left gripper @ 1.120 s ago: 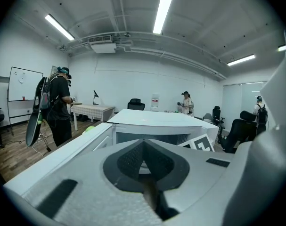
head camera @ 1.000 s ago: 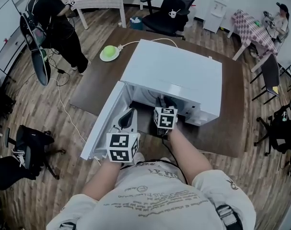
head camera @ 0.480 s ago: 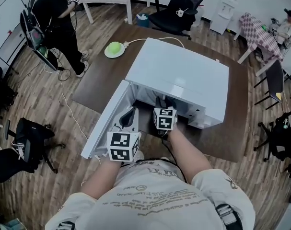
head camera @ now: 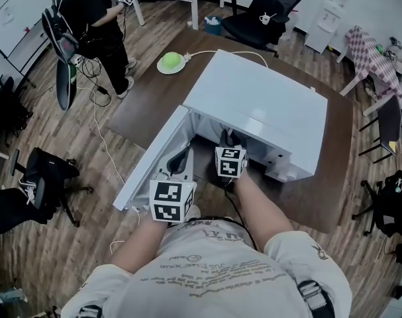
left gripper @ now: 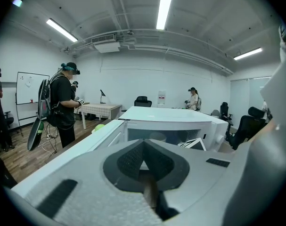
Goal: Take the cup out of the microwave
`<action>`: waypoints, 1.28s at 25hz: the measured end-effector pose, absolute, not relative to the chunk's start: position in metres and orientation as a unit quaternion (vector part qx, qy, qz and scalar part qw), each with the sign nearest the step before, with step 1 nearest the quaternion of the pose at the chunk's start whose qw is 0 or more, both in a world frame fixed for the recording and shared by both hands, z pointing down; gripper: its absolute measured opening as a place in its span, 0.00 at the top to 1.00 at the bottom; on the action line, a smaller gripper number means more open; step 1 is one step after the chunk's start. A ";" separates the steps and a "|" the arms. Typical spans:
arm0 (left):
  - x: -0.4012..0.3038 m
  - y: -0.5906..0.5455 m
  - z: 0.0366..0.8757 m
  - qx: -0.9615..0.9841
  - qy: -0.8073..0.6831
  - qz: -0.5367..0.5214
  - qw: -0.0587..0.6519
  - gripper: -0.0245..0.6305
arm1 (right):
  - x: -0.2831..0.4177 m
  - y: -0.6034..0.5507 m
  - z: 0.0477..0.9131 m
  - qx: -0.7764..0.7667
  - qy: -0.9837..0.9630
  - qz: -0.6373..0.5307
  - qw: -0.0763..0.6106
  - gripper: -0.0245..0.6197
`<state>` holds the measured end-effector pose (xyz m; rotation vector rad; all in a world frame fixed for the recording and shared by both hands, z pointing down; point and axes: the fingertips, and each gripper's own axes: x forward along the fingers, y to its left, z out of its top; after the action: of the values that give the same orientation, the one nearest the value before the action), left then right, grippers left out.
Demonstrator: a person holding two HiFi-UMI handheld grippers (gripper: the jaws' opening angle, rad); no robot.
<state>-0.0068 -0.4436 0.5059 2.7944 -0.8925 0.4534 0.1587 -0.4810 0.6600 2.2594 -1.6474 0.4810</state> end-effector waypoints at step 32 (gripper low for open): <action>-0.008 -0.442 0.502 0.942 -0.297 0.128 0.093 0.95 | 0.105 -0.434 0.600 0.761 -0.628 0.110 0.121 0.90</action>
<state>-0.0079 -0.4416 0.5017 2.7947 -0.8807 0.3805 0.1050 -0.4342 0.6004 2.2207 -1.8343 0.3205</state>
